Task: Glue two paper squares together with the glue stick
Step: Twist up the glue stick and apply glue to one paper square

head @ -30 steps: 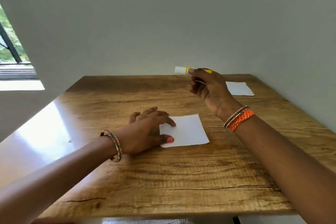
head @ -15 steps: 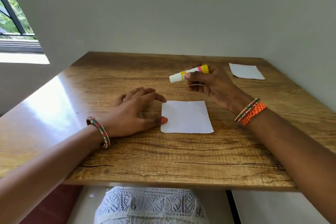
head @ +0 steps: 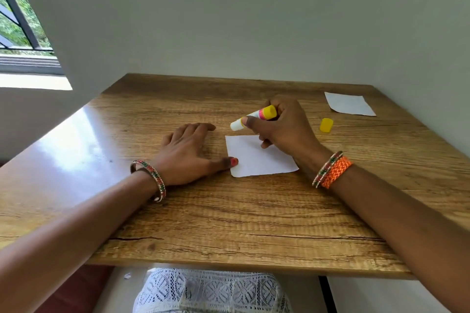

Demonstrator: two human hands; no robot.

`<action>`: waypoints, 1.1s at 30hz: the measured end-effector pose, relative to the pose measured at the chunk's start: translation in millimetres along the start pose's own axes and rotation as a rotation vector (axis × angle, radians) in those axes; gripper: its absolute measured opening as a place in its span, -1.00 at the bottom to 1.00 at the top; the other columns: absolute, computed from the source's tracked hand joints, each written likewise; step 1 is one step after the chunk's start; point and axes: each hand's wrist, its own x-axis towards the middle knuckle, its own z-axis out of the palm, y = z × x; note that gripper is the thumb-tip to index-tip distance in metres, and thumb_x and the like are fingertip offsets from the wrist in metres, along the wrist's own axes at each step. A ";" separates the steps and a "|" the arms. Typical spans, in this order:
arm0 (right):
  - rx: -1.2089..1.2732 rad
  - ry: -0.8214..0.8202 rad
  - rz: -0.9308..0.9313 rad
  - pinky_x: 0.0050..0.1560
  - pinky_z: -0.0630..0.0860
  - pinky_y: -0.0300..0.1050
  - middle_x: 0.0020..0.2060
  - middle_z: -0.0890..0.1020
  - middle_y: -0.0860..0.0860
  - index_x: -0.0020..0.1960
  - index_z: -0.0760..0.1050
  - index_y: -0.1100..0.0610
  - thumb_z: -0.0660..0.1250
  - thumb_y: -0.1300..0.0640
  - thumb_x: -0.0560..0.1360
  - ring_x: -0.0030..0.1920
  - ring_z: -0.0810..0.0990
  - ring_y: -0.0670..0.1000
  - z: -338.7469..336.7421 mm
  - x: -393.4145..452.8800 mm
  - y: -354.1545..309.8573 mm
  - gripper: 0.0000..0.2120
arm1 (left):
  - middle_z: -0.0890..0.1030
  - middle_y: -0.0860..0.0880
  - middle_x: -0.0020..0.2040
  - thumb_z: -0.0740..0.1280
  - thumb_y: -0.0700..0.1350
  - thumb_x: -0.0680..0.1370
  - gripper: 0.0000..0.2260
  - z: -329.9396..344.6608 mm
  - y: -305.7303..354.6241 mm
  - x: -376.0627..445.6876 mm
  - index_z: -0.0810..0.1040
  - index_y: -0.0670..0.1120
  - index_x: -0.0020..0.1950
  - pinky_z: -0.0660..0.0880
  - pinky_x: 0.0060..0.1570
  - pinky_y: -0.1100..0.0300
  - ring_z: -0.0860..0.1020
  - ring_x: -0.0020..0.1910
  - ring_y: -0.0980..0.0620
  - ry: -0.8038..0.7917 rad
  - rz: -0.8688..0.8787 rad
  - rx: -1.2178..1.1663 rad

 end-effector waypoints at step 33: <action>-0.221 0.038 -0.082 -0.41 0.33 -0.41 -0.30 0.52 -0.15 -0.17 0.56 0.04 0.50 -0.05 0.32 -0.30 0.49 -0.15 5.8 -2.4 3.7 -0.79 | 0.35 0.06 0.18 0.22 0.41 0.31 -0.46 4.6 1.7 1.1 0.23 0.08 0.09 0.17 0.19 0.10 0.27 0.27 0.02 0.034 -0.051 -0.018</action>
